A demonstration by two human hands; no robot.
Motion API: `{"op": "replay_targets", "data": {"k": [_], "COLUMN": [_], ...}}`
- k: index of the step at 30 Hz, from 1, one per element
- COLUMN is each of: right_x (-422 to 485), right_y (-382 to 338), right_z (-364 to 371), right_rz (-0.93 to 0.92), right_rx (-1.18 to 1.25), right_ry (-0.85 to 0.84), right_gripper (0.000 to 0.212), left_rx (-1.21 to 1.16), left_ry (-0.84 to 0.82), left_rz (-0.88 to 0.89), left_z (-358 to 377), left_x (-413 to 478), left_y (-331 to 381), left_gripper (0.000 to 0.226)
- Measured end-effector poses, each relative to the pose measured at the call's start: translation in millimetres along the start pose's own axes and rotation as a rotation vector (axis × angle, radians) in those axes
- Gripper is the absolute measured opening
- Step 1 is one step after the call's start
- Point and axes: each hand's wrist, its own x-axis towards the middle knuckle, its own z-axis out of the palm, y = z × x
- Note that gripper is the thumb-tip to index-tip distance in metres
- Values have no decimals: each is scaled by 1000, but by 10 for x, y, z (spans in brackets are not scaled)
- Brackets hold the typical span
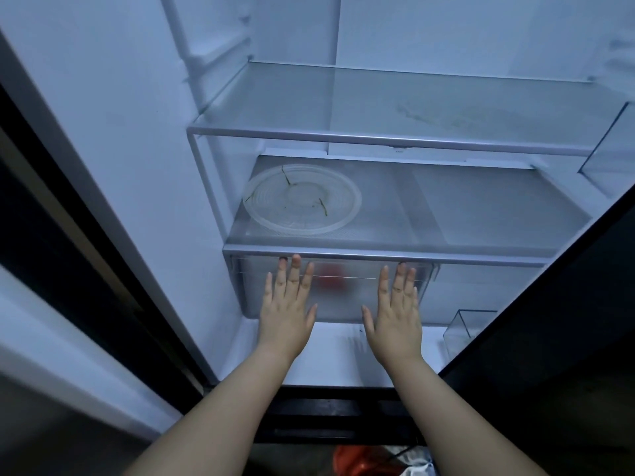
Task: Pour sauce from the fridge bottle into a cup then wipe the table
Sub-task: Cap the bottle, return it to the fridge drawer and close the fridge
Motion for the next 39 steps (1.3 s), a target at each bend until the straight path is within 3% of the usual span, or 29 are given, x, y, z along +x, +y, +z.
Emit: {"op": "replay_targets", "data": {"k": [9, 15, 24, 31, 39], "right_x": [-33, -168, -1080, -1810, -2774], "right_y": [-60, -270, -1177, -1858, -2448], "right_z": [-339, -667, -579, -700, -926], "right_rz": [-11, 36, -341, -575, -853], "right_rx": [-24, 107, 453, 657, 479], "right_ry": [-172, -313, -307, -171, -208], "right_gripper": [98, 78, 65, 52, 50], "left_rx": [-66, -203, -190, -68, 57], "left_ry": [-243, -322, -237, -191, -270], "left_rz": [-44, -132, -173, -274, -413], "left_z": [-511, -968, -1571, -1928, -2170], "left_x": [-90, -536, -1836, -2886, -3859], "left_y": [107, 78, -261, -587, -807], "left_gripper": [77, 69, 55, 55, 58]}}
